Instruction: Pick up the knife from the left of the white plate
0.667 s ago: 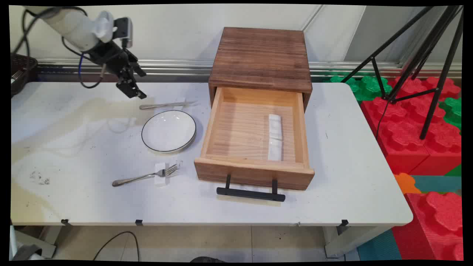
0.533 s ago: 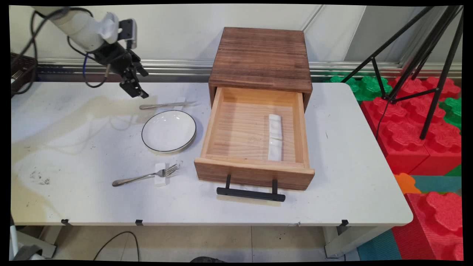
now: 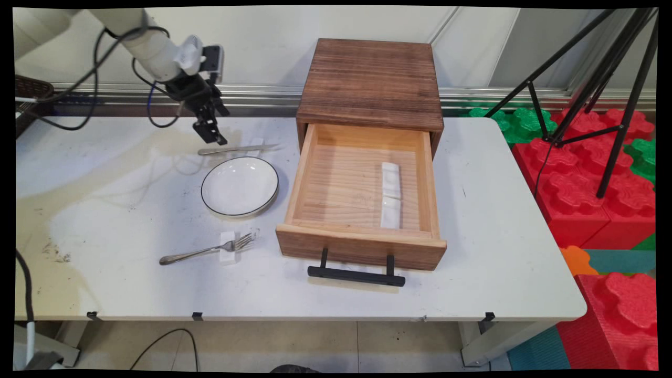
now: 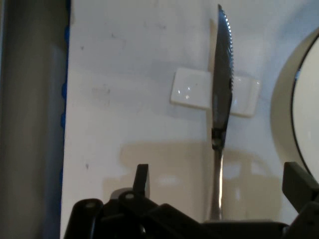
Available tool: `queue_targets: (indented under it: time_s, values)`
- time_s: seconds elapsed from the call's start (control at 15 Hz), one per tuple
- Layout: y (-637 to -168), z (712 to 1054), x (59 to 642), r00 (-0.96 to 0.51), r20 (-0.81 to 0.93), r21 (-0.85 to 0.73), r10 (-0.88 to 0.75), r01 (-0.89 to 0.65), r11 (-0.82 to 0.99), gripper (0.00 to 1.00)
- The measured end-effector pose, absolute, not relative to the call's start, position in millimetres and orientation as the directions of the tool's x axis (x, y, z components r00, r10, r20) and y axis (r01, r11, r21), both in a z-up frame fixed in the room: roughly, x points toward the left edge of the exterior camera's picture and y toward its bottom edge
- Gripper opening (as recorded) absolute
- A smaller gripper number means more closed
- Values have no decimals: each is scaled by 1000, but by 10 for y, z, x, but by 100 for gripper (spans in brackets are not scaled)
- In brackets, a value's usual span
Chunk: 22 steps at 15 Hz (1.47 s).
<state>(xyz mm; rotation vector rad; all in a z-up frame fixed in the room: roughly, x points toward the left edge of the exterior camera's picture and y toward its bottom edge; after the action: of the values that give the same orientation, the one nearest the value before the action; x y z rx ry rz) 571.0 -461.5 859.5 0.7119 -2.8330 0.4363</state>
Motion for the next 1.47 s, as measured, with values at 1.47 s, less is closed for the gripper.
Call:
queue_targets:
  time_s: [1.47]
  values:
    - [-5253, 8011, 5596, -899, 188, -142, -396, -423, 895, 100]
